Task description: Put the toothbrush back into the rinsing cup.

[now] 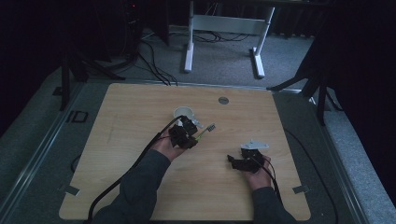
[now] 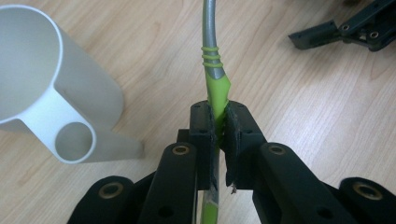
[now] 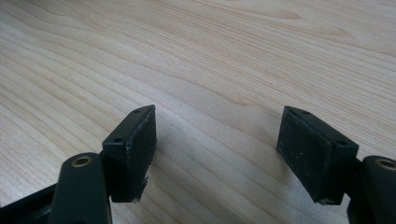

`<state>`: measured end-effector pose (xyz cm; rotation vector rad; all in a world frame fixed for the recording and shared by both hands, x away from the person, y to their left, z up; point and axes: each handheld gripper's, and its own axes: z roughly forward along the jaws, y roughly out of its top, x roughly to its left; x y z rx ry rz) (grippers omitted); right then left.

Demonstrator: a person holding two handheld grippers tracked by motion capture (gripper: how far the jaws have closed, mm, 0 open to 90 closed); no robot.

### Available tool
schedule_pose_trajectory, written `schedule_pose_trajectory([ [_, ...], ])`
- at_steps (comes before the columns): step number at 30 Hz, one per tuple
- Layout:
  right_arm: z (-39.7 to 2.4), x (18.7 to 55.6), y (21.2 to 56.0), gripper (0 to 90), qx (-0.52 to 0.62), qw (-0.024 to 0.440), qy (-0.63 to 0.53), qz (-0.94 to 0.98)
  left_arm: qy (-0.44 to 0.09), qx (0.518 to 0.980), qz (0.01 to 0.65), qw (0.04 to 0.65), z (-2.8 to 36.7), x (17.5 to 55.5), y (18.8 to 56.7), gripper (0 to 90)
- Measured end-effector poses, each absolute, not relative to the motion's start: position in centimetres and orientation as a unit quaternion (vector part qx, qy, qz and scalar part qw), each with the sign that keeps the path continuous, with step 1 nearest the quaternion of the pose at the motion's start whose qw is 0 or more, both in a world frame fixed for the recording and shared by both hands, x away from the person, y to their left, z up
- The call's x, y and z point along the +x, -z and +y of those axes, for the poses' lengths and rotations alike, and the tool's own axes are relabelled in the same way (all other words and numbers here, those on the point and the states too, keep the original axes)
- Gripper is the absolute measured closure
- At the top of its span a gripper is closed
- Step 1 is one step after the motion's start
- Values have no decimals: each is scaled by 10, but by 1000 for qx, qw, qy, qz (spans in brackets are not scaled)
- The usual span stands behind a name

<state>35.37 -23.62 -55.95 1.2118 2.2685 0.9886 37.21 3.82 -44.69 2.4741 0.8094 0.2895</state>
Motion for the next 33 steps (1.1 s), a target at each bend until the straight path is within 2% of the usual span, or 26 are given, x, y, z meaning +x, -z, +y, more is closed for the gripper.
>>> schedule_pose_trajectory([
  [7, -236, 354, 559, 279, 432, 192, -353, 808, -125, 905, 294, 281, 40, 370, 442, 831],
  [33, -236, 354, 559, 279, 432, 191, -352, 808, -137, 892, 277, 331, 42, 369, 437, 830],
])
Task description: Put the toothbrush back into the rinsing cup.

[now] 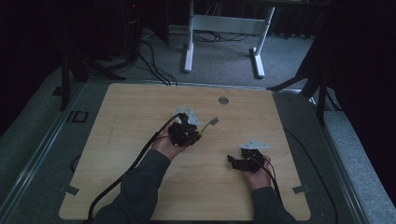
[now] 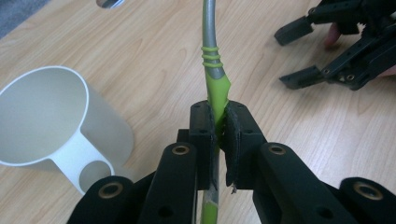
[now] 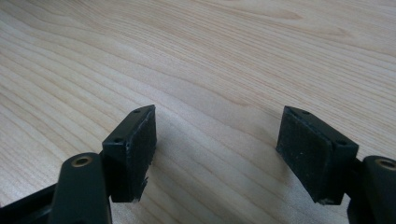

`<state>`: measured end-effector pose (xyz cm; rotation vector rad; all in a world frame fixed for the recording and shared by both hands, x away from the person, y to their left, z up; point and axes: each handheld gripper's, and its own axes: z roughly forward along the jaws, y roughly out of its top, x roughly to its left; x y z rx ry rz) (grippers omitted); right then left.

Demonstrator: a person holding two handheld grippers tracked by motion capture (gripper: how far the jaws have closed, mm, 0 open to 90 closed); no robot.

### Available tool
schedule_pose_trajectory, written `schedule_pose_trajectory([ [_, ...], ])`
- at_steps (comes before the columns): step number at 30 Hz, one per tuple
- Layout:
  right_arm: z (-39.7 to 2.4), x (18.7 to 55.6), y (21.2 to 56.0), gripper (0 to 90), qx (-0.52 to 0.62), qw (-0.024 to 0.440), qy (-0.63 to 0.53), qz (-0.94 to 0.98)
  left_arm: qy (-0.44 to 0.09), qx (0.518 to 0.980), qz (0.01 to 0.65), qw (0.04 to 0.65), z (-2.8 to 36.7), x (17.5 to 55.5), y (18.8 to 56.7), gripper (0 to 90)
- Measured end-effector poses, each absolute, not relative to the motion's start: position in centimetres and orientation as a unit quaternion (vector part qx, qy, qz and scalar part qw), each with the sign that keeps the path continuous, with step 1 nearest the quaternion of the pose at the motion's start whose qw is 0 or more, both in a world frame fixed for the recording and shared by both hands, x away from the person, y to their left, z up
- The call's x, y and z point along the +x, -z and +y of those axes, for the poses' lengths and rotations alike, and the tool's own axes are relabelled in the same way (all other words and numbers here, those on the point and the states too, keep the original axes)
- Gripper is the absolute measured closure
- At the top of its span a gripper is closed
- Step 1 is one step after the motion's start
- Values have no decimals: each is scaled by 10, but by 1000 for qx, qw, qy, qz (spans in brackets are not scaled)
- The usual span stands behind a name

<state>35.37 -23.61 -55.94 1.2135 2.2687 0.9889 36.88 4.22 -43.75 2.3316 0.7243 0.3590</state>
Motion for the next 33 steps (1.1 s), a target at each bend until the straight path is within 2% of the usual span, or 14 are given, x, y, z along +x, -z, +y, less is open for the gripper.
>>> schedule_pose_trajectory([
  [33, -236, 354, 559, 279, 432, 192, -352, 808, -146, 864, 277, 393, 48, 367, 428, 829],
])
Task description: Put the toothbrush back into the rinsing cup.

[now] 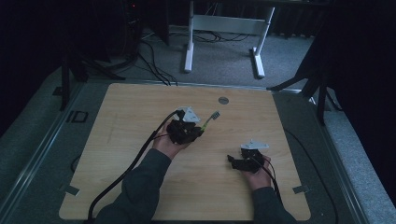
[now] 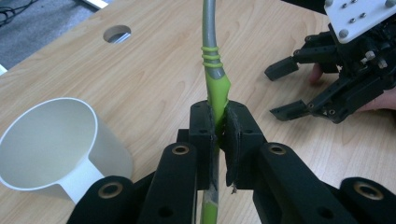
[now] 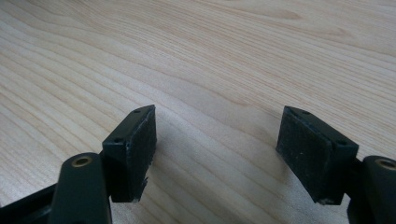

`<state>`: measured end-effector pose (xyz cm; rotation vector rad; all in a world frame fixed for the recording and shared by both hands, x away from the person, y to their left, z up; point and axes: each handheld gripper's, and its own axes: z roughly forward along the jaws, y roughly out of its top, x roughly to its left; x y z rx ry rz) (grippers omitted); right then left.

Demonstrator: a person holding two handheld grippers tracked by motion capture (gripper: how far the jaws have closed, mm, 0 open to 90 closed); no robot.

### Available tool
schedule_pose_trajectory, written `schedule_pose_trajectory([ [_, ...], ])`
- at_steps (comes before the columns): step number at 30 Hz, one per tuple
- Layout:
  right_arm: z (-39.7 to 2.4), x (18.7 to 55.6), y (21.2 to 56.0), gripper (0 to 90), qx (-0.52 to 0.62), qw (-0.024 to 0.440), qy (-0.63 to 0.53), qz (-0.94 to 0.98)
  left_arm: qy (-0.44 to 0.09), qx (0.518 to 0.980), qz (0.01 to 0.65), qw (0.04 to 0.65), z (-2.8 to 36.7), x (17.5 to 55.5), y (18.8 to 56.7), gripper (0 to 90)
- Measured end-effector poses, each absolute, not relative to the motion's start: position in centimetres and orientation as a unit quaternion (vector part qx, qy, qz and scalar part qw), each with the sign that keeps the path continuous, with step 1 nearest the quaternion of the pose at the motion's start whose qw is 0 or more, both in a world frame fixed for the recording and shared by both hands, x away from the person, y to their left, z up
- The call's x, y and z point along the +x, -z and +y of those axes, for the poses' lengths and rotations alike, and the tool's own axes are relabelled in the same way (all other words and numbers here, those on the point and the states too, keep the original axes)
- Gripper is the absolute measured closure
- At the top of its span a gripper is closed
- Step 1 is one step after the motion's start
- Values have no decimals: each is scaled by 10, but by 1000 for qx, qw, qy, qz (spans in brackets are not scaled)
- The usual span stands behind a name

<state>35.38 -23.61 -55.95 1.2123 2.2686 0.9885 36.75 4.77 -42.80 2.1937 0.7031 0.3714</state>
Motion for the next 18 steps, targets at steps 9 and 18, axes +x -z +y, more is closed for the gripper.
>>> schedule_pose_trajectory([
  [9, -236, 354, 559, 279, 432, 192, -352, 808, -159, 851, 282, 415, 50, 367, 424, 829],
  [18, -236, 354, 560, 279, 432, 192, -352, 808, -167, 838, 280, 437, 53, 368, 421, 829],
])
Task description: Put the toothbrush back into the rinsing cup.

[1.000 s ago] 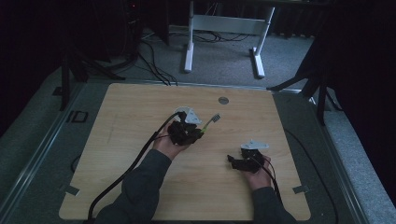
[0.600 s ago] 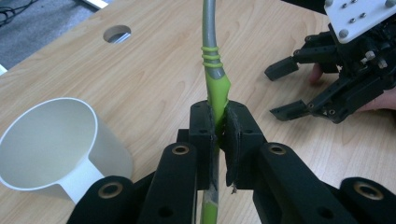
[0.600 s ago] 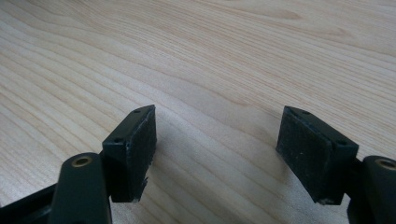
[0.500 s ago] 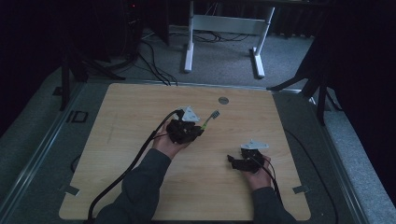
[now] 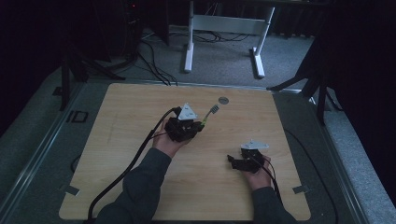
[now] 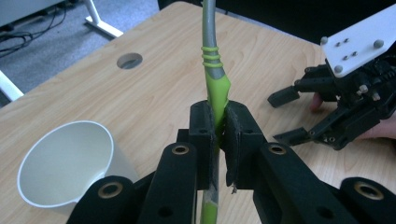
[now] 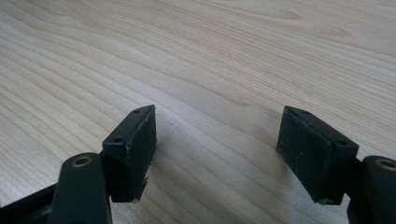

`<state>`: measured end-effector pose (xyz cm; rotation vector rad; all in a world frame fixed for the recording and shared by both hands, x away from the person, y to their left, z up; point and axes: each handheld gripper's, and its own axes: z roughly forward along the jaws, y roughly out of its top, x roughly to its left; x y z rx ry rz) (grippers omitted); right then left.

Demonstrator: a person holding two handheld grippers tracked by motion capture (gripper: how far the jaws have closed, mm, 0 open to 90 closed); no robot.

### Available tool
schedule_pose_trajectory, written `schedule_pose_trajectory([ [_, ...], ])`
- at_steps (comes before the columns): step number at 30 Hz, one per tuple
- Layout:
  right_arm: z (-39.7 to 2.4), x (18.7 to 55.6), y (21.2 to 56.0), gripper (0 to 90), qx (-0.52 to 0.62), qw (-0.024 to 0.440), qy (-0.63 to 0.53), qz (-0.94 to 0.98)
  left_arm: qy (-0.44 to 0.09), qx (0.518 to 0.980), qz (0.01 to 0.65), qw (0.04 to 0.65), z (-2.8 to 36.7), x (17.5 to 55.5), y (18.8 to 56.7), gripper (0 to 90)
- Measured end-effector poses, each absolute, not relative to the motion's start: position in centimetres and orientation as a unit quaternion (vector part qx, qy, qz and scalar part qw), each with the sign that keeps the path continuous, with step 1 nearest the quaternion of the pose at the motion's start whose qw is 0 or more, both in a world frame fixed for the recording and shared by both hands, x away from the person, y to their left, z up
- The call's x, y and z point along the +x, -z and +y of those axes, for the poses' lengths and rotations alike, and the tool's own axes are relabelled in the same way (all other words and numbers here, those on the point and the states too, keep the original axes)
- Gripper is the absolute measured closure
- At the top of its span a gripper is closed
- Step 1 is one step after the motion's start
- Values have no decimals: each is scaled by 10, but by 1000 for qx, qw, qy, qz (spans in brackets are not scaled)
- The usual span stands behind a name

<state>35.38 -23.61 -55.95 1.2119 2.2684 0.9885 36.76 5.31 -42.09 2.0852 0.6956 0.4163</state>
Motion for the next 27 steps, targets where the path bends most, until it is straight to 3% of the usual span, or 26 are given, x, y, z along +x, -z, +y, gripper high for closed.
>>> schedule_pose_trajectory([
  [27, -236, 354, 559, 279, 432, 192, -352, 808, -195, 801, 295, 483, 64, 368, 415, 827],
])
